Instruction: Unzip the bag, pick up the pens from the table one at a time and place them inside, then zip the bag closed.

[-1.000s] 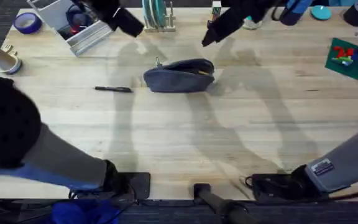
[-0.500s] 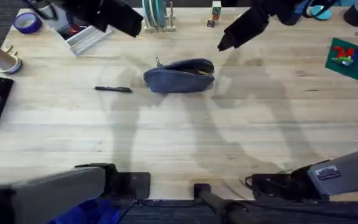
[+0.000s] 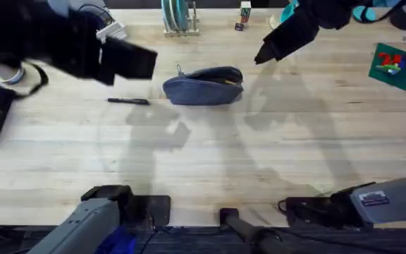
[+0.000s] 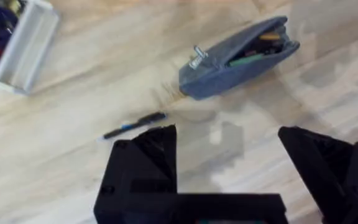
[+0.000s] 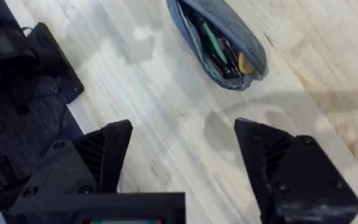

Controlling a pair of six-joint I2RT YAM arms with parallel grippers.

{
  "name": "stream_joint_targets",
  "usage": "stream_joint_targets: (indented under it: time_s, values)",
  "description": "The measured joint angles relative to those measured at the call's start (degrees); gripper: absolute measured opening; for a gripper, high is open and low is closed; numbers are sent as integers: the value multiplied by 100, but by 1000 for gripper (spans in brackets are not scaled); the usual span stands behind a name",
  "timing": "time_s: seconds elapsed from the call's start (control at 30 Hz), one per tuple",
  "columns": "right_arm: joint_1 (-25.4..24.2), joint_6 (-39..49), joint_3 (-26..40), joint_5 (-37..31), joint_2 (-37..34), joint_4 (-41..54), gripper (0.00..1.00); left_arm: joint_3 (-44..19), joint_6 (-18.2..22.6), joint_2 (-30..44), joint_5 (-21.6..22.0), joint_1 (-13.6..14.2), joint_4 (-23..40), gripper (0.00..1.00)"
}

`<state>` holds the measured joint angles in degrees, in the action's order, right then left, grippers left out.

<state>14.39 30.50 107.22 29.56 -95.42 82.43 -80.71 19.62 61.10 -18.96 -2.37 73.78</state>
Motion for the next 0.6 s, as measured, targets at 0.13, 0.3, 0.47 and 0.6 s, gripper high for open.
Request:
stream_joint_targets:
  time_s: [0.13,0.3,0.47,0.6]
  values:
    - [0,-1,0,0,0,6,997,408,-87,-172,22,0,4,996]
    - [0,-2,0,0,0,62,997,595,-142,-142,42,0,-18,996]
    - [0,5,0,-2,0,59,965,595,-162,-142,42,0,-115,995]
    - [0,39,0,-2,0,59,464,595,-165,-142,42,0,-114,996]
